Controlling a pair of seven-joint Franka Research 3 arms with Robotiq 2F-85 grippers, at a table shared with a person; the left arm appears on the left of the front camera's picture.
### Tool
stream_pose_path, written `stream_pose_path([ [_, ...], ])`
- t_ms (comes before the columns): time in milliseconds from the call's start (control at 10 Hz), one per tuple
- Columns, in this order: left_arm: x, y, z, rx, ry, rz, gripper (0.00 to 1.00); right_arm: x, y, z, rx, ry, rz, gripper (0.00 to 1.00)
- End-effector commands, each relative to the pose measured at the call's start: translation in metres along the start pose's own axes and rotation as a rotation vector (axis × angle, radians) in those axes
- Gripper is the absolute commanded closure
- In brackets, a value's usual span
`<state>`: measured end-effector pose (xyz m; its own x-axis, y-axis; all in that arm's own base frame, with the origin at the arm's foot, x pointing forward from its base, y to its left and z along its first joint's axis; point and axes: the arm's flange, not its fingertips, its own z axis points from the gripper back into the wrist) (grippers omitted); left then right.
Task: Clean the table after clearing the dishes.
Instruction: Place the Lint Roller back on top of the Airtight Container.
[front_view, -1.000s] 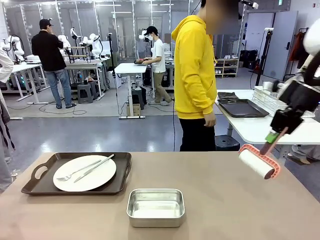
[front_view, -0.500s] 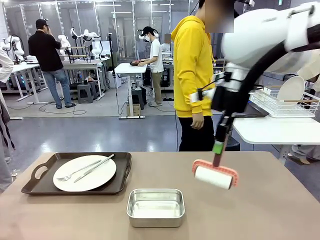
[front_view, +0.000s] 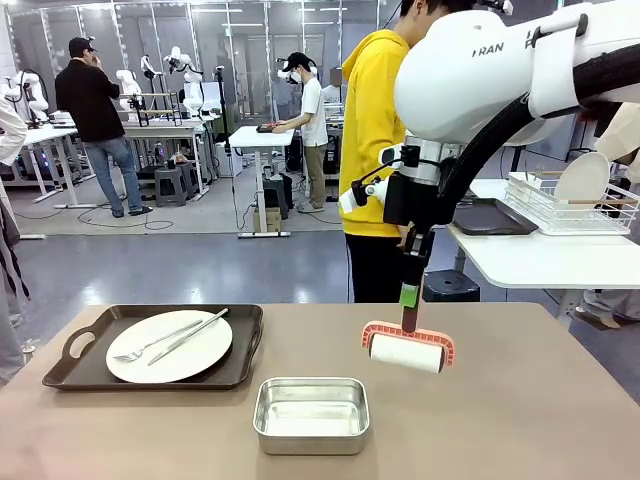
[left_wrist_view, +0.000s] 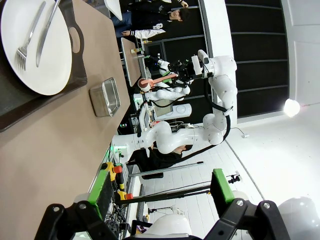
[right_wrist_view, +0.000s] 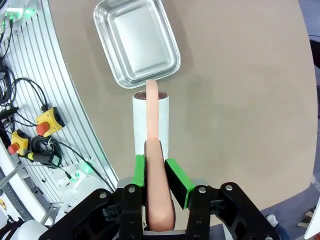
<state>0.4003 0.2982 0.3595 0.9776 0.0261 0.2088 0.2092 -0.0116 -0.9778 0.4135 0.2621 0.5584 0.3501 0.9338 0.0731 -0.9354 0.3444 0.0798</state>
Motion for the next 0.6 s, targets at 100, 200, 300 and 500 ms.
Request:
stream_pose_path([
  [100,-0.0023,-0.0018,0.0017,0.004,-0.006,0.0,0.0,0.0038,0.006,-0.0045,0.007,0.014,0.012,0.77],
  [200,-0.0023,-0.0018,0.0017,0.004,-0.006,0.0,0.0,0.0038,0.006,-0.0045,0.007,0.014,0.012,0.77],
  [300,-0.0023,-0.0018,0.0017,0.004,-0.006,0.0,0.0,0.0038,0.006,-0.0045,0.007,0.014,0.012,0.77],
  [500,-0.0023,-0.0018,0.0017,0.004,-0.006,0.0,0.0,0.0035,0.0027,-0.0055,0.009,0.011,0.009,0.77],
])
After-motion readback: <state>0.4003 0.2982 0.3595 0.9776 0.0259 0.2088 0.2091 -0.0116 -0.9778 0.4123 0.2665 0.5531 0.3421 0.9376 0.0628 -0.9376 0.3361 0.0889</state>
